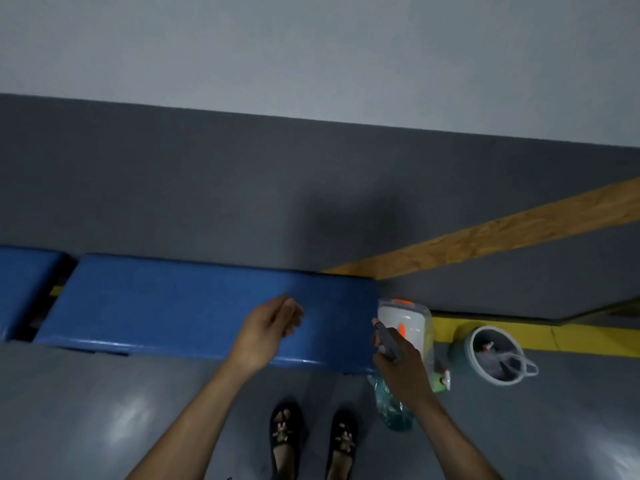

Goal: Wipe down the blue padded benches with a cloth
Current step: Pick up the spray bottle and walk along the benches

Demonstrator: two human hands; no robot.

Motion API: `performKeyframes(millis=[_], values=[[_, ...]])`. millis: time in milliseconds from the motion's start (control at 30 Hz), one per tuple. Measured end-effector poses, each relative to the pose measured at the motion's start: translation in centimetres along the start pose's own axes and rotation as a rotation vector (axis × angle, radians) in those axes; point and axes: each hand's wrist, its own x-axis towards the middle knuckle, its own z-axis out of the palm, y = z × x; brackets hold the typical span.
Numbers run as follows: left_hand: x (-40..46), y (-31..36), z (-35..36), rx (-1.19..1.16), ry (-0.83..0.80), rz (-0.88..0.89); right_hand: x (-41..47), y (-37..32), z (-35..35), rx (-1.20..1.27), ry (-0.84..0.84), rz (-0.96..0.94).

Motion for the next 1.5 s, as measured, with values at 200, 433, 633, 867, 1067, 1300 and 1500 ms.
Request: performKeyframes(millis=[200, 433, 633, 867, 1067, 1300, 1500], values=[[-2.3, -3.7, 2.9, -0.079, 0.071, -0.14, 1.3, 7.8, 2.2, -0.078, -0.063, 0.171], [-4.0, -5.6, 5.4, -0.086, 0.094, -0.204, 0.9, 12.6, 3.0, -0.24, -0.128, 0.322], [-4.8, -6.6, 6.4, -0.086, 0.111, -0.243, 0.8, 14.2, 1.7, -0.245, -0.139, 0.337], [-5.4, -7.6, 6.4, -0.107, 0.147, -0.288, 2.1, 15.0, 1.5, -0.371, -0.233, 0.341], [-6.1, -8.1, 5.9, -0.124, 0.206, -0.3, 3.7, 14.1, 3.0, -0.405, -0.317, 0.243], [-7.1, -8.5, 3.9, -0.13, 0.299, -0.308, 5.7, 11.1, 7.7, -0.445, -0.361, 0.109], [-8.5, -9.6, 0.7, -0.136, 0.353, -0.309, 6.6, 8.4, 12.4, -0.495, -0.392, 0.081]])
